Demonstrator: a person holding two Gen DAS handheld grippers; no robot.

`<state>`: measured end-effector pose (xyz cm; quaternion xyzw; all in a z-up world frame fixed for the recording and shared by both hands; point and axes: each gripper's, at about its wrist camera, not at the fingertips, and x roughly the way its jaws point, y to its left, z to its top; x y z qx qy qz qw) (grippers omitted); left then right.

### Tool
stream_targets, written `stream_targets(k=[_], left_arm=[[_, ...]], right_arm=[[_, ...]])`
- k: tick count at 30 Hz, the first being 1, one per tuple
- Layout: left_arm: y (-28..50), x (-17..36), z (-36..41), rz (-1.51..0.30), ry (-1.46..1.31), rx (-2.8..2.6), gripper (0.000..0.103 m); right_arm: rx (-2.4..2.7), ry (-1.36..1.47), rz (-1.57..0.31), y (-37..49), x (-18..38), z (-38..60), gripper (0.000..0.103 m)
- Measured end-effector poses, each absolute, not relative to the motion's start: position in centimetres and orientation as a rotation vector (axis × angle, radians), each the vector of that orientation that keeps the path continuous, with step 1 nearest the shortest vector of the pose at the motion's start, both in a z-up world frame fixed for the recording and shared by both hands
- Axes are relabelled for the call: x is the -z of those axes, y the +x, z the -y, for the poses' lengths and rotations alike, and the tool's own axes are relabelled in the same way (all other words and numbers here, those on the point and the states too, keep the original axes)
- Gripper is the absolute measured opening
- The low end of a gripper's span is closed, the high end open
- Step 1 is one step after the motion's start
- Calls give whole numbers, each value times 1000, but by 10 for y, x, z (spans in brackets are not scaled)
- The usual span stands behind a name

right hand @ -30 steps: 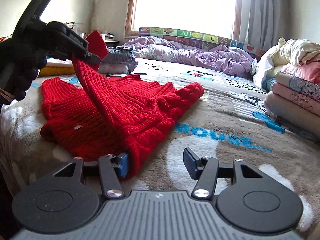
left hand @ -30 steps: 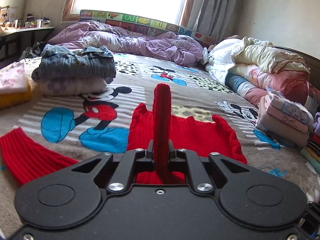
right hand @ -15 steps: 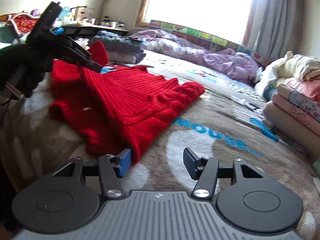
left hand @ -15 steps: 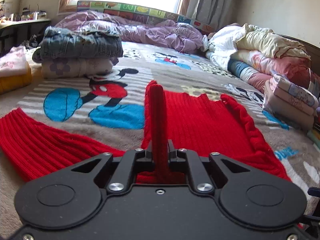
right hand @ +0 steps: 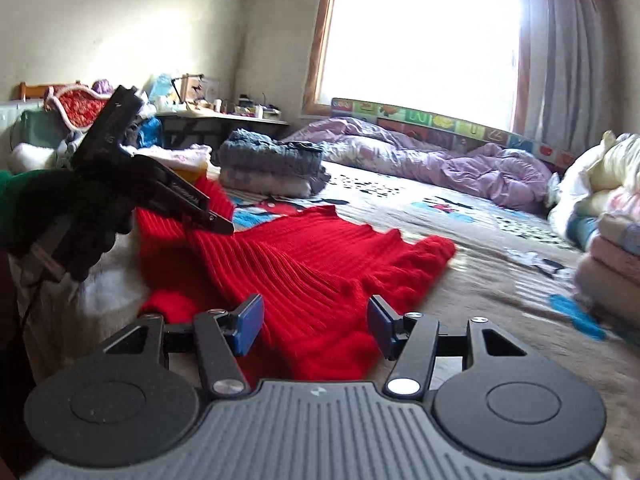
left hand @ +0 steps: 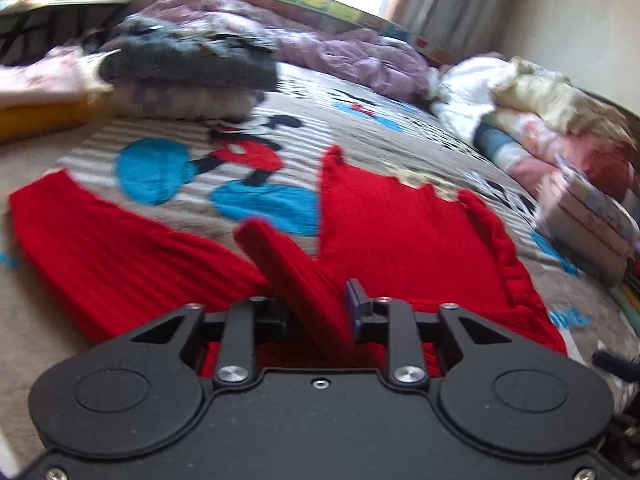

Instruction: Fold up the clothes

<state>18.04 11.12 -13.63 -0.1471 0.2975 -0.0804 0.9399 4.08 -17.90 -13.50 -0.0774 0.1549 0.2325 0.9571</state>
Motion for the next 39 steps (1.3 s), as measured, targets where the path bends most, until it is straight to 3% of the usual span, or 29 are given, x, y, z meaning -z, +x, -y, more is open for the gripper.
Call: stream_targets(k=[10, 13, 15, 28, 33, 39], left_arm=[[176, 105, -133, -507, -266, -43, 27], [185, 94, -101, -511, -252, 58, 39], [198, 89, -73, -520, -249, 138, 39], [343, 98, 56, -714, -271, 455, 39], [379, 110, 71, -787, -279, 480, 39], [404, 123, 78, -845, -285, 517, 37]], right_arm=[[-527, -140, -434, 54, 148, 165, 64], [-531, -128, -445, 55, 149, 164, 66], [-537, -120, -450, 56, 149, 164, 67], [-586, -46, -479, 63, 152, 175, 71], [-606, -29, -486, 65, 152, 176, 78], [-616, 10, -490, 68, 152, 178, 79]])
